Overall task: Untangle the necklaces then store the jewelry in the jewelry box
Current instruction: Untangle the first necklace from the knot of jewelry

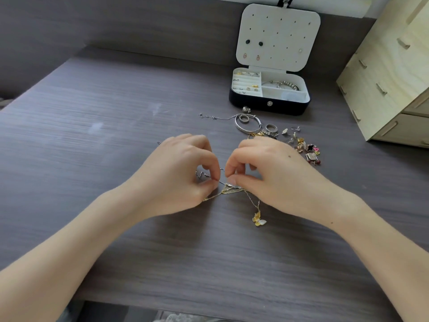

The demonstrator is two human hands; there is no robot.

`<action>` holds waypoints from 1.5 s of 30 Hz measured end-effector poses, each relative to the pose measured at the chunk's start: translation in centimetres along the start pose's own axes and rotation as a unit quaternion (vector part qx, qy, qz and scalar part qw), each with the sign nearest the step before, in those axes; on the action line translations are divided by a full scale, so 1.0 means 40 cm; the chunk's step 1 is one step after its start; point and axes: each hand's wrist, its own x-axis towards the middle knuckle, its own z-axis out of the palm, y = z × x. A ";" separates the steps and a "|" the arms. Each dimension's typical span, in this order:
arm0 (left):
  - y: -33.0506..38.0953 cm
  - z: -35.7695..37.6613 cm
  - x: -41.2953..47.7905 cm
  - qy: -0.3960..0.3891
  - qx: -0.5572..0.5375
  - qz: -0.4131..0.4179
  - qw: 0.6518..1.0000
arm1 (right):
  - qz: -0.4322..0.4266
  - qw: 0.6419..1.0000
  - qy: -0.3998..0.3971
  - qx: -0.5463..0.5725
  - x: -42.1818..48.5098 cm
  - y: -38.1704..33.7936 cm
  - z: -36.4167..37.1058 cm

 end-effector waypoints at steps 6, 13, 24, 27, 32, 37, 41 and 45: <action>-0.004 -0.014 -0.002 -0.007 -0.009 0.010 1.000 | -0.048 0.998 -0.033 -0.010 0.012 0.011 0.027; 0.001 -0.023 -0.002 -0.006 0.006 0.010 1.000 | -0.054 0.996 -0.073 -0.026 0.016 0.016 0.028; 0.051 0.011 -0.081 0.019 0.173 0.118 0.978 | 0.006 0.992 -0.121 0.031 0.017 0.015 0.012; 0.051 0.020 -0.090 0.024 0.196 0.113 0.974 | 0.008 0.992 -0.124 0.030 0.018 0.014 0.011; 0.047 0.024 -0.087 0.031 0.168 0.086 0.982 | 0.010 0.992 -0.121 0.029 0.021 0.011 0.010; 0.036 0.015 -0.084 0.034 0.109 0.081 0.990 | 0.030 0.993 -0.107 0.035 0.029 0.009 0.010; 0.034 0.011 -0.094 0.014 0.088 0.094 0.992 | 0.039 0.994 -0.102 0.030 0.035 0.008 0.010; 0.036 0.013 -0.105 0.005 0.089 0.096 0.991 | 0.022 0.996 -0.084 0.030 0.039 0.010 0.019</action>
